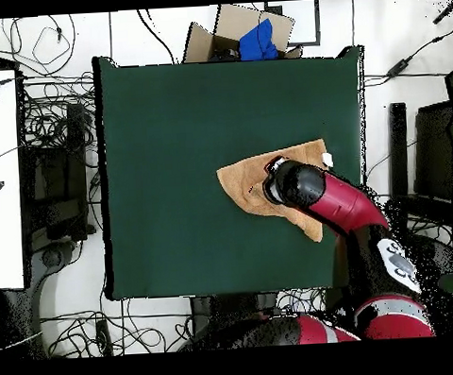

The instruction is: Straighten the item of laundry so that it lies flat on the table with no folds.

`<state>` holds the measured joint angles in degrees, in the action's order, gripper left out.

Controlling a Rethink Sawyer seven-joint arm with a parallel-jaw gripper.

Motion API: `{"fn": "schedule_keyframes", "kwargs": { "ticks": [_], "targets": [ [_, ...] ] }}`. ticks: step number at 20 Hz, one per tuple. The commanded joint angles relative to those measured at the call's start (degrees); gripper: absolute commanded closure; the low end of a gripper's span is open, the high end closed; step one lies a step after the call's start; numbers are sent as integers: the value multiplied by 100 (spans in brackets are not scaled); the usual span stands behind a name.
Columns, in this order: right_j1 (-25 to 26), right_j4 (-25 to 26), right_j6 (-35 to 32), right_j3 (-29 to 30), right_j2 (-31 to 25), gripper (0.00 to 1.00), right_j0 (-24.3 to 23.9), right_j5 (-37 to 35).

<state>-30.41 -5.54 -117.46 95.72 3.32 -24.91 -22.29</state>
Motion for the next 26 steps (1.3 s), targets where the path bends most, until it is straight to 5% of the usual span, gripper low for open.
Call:
{"fn": "schedule_keyframes", "kwargs": {
  "ticks": [1,19,26],
  "targets": [
    [301,36,-493,-479,41,0,2,-535],
    [651,-91,-979,-917,480,0,305,-454],
    [1082,-104,-971,-1568,834,0,395,-512]
  ]
}}
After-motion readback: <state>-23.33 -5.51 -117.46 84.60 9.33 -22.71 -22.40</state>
